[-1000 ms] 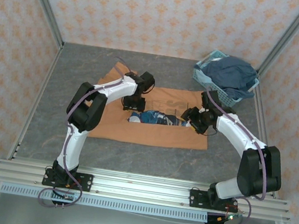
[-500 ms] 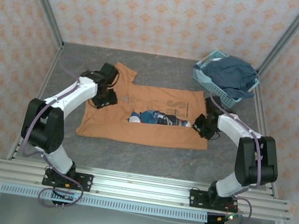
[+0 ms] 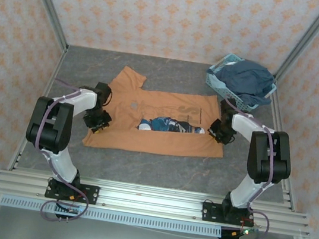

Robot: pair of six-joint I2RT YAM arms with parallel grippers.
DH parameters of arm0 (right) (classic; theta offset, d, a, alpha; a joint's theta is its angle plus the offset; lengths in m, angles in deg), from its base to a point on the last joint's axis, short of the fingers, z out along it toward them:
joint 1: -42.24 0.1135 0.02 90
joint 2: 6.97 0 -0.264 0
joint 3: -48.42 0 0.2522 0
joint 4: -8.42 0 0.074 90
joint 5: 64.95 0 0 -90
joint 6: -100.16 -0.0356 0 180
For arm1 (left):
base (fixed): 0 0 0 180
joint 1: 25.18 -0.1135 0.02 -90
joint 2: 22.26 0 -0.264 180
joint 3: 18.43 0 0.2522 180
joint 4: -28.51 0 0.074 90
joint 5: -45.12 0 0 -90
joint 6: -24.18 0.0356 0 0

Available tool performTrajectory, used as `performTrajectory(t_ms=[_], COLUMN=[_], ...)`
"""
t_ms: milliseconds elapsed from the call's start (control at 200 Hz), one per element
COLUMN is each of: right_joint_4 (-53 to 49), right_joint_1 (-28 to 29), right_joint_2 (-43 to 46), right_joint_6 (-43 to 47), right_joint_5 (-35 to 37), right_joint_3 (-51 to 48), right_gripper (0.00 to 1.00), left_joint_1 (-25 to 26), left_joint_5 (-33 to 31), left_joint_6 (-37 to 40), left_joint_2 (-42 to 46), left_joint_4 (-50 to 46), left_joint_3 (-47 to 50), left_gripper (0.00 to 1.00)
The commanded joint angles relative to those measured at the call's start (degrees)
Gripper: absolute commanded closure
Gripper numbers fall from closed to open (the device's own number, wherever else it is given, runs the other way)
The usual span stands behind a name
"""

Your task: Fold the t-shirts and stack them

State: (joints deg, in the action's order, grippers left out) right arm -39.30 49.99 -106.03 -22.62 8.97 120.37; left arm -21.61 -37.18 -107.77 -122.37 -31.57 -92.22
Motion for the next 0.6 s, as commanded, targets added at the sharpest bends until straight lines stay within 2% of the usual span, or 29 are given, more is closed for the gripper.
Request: performTrajectory(t_ms=[0, 180, 345, 505, 595], right_joint_4=[-4.5, -8.4, -11.8, -12.9, -12.9], right_joint_1=[-0.5, 1.9, 5.2, 7.3, 7.3], right_joint_2=[0.3, 2.7, 4.8, 6.6, 8.8], right_joint_6=[1.1, 2.0, 1.2, 0.7, 0.8], right_joint_5=[2.4, 0.9, -3.5, -6.9, -5.8], right_joint_3=[-3.4, -5.2, -7.8, -9.6, -9.1], right_gripper=[0.85, 0.82, 0.79, 0.78, 0.76], left_joint_1=[-0.6, -0.7, -0.8, -2.4, -2.9], left_joint_5=[-6.9, -11.4, -14.3, -15.5, -14.5], left_joint_6=[0.3, -3.5, -5.2, -6.9, -7.1], left_joint_2=[-2.7, 0.9, 4.6, 6.2, 8.5], left_joint_4=[-2.1, -5.6, -7.9, -10.0, -9.2], left_joint_3=[0.3, 5.0, 7.1, 8.0, 7.1], left_gripper=[0.73, 0.73, 0.73, 0.73, 0.7])
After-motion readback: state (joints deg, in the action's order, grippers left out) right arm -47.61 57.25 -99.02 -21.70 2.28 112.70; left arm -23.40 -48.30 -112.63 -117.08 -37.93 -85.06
